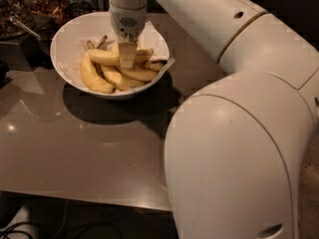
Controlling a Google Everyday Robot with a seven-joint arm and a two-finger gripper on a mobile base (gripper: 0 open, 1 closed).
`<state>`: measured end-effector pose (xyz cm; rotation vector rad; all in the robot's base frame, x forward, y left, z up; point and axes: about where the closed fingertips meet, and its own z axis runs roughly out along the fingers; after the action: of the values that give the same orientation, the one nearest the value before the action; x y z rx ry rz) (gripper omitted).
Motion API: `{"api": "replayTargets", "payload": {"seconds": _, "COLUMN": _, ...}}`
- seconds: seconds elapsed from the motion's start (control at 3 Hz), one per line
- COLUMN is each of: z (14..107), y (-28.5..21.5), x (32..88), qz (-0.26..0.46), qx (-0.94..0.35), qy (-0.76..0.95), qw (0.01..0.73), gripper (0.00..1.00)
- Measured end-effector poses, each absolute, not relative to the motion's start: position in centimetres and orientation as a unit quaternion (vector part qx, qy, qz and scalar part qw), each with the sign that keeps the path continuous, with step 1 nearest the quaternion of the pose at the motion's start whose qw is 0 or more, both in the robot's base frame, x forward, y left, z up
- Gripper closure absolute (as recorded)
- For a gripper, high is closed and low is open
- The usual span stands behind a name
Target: Pick banana from white bowl
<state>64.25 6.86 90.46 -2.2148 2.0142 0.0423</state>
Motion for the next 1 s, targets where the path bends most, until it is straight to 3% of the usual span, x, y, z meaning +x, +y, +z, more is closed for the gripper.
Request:
{"api": "replayTargets", "payload": {"seconds": 0.33, "z": 90.6, "y": 7.1, "x": 64.3, "qz": 0.014, "qx": -0.738, "qy": 0.671, "qw": 0.074, "gripper": 1.0}}
{"api": "replayTargets", "payload": {"seconds": 1.0, "z": 93.7, "y": 6.8, "x": 61.7, "qz": -0.003, "qx": -0.743, "qy": 0.655, "qw": 0.142, "gripper": 1.0}}
